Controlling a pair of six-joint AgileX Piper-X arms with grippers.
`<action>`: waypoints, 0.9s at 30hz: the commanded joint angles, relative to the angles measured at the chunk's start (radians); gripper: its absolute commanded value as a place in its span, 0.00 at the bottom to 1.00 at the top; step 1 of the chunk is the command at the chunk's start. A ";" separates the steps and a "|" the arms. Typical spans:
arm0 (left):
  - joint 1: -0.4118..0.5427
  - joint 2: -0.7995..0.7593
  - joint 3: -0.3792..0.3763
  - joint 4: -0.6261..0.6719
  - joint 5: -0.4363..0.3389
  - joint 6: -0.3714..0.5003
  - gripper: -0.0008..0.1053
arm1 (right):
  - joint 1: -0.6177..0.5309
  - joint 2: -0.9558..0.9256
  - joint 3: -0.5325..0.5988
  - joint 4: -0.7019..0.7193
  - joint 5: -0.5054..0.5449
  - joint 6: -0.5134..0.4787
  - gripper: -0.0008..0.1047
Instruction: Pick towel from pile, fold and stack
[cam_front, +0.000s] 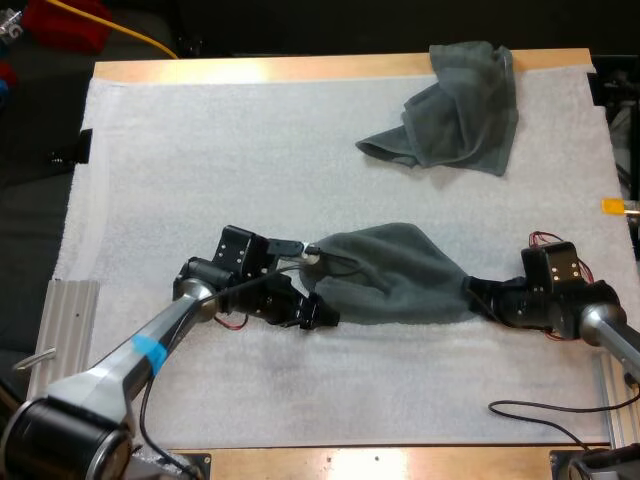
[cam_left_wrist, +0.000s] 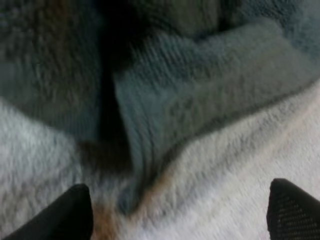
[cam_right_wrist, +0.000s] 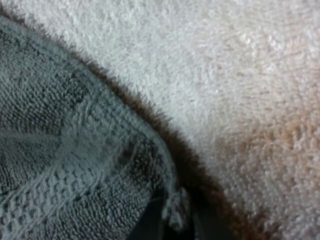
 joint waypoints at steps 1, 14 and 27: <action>-0.005 0.009 -0.001 -0.030 0.014 -0.006 0.66 | 0.001 -0.002 0.008 0.047 0.020 -0.012 0.02; -0.005 0.091 -0.010 -0.086 0.125 -0.006 0.66 | 0.001 -0.002 0.008 0.047 0.020 -0.012 0.02; -0.005 0.083 -0.010 -0.056 0.110 -0.038 0.04 | 0.001 -0.002 0.008 0.047 0.015 -0.012 0.02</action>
